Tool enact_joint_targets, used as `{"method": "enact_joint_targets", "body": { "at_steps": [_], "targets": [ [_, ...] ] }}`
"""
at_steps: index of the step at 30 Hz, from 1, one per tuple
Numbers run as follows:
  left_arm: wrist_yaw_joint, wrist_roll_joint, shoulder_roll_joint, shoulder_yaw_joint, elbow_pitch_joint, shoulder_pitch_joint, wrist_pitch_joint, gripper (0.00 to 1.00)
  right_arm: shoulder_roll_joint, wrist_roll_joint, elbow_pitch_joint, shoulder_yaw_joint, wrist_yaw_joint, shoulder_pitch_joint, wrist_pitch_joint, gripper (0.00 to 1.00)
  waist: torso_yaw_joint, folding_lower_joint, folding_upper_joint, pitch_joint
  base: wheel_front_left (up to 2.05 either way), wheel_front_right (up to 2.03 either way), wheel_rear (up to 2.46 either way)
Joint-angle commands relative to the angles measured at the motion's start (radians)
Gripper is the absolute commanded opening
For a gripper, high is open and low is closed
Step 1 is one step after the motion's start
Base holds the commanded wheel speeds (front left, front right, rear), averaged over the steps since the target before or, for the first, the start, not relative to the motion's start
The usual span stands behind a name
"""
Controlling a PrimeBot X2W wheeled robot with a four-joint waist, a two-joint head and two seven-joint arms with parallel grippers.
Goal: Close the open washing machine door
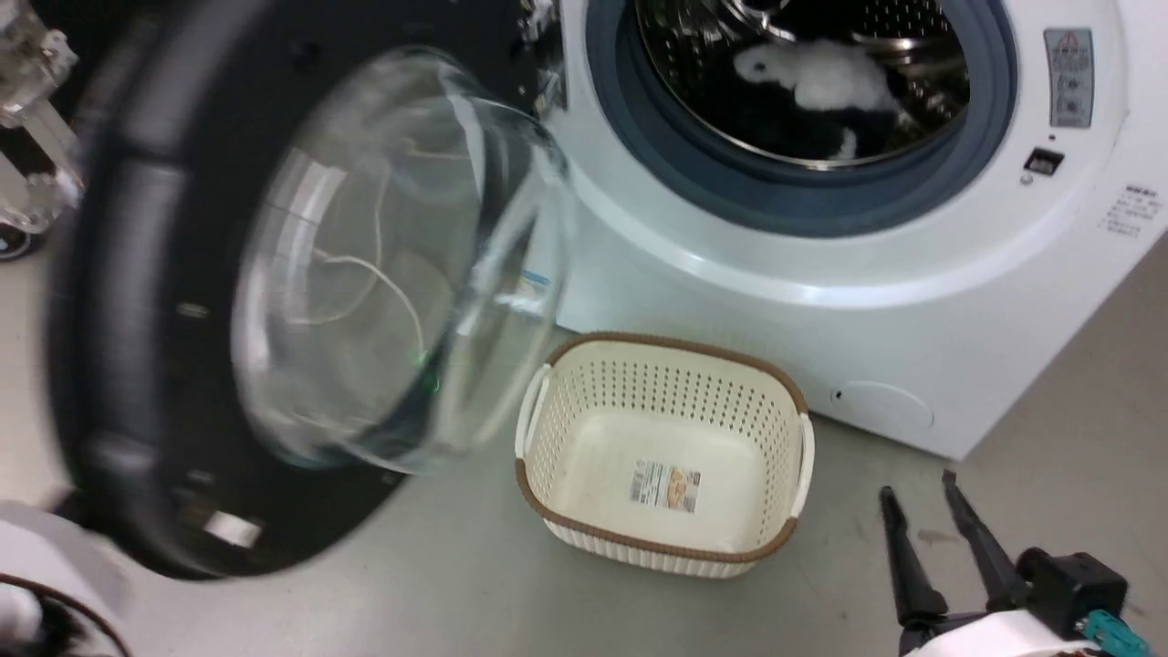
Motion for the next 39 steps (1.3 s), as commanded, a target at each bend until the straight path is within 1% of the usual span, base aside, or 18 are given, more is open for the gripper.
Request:
{"method": "enact_joint_targets", "body": {
  "at_steps": [1, 5, 6, 9, 14, 18, 22, 27, 31, 34, 37, 39],
  "targets": [
    [-0.009, -0.042, 0.007, -0.032, -0.029, 0.026, 0.039, 0.0, -0.001, 0.015, 0.008, -0.01, 0.001, -0.004, -0.011, 1.0, 0.014, 0.0, -0.0001, -0.02, 0.0, 0.0, 0.0],
    [-0.014, -0.143, 0.018, -0.137, -0.165, 0.081, 0.129, 0.0, -0.001, 0.038, 0.008, -0.047, 0.001, 0.003, -0.019, 1.0, 0.031, 0.0, -0.0001, -0.048, 0.0, 0.0, 0.0],
    [-0.017, -0.194, 0.019, -0.222, -0.279, 0.097, 0.16, 0.0, -0.001, 0.05, 0.006, -0.08, 0.001, 0.01, -0.026, 1.0, 0.04, 0.0, -0.0001, -0.064, 0.0, 0.0, 0.0],
    [-0.02, -0.229, 0.021, -0.315, -0.372, 0.096, 0.175, 0.0, -0.001, 0.058, 0.006, -0.11, 0.001, 0.011, -0.032, 1.0, 0.036, 0.0, -0.0001, -0.074, 0.0, 0.0, 0.0],
    [-0.026, -0.255, 0.01, -0.499, -0.473, 0.053, 0.175, 0.0, -0.001, 0.07, 0.007, -0.15, 0.001, 0.009, -0.043, 1.0, 0.0, 0.0, -0.0001, -0.076, 0.0, 0.0, 0.0],
    [-0.03, -0.271, -0.007, -0.652, -0.502, -0.011, 0.146, 0.0, -0.001, 0.082, 0.015, -0.177, 0.001, 0.009, -0.051, 1.0, -0.047, 0.0, -0.0001, -0.067, 0.0, 0.0, 0.0],
    [-0.034, -0.258, -0.033, -0.777, -0.456, -0.105, 0.087, 0.0, -0.001, 0.098, 0.021, -0.2, 0.001, 0.009, -0.059, 1.0, -0.106, 0.0, -0.0001, -0.053, 0.0, 0.0, 0.0],
    [-0.04, -0.23, -0.086, -0.894, -0.294, -0.251, 0.004, 0.0, -0.001, 0.121, 0.021, -0.208, 0.001, 0.002, -0.07, 1.0, -0.199, 0.0, -0.0001, -0.027, 0.0, 0.0, 0.0],
    [-0.04, -0.173, -0.138, -0.924, -0.127, -0.356, -0.073, 0.0, -0.001, 0.13, 0.015, -0.201, 0.001, -0.008, -0.07, 1.0, -0.28, 0.0, -0.0001, -0.007, 0.0, 0.0, 0.0],
    [-0.04, -0.15, -0.173, -0.939, -0.03, -0.422, -0.117, 0.0, -0.001, 0.138, 0.014, -0.204, 0.001, -0.008, -0.07, 1.0, -0.324, 0.0, -0.0001, 0.003, 0.0, 0.0, 0.0],
    [-0.04, -0.134, -0.207, -0.943, 0.047, -0.487, -0.161, 0.0, -0.001, 0.144, 0.013, -0.211, 0.001, -0.002, -0.07, 1.0, -0.346, 0.0, -0.0001, 0.012, 0.0, 0.0, 0.0],
    [-0.04, -0.123, -0.232, -0.944, 0.098, -0.529, -0.19, 0.0, -0.001, 0.147, 0.011, -0.214, 0.001, 0.001, -0.07, 1.0, -0.35, 0.0, -0.0001, 0.015, 0.0, 0.0, 0.0]
  ]
}}
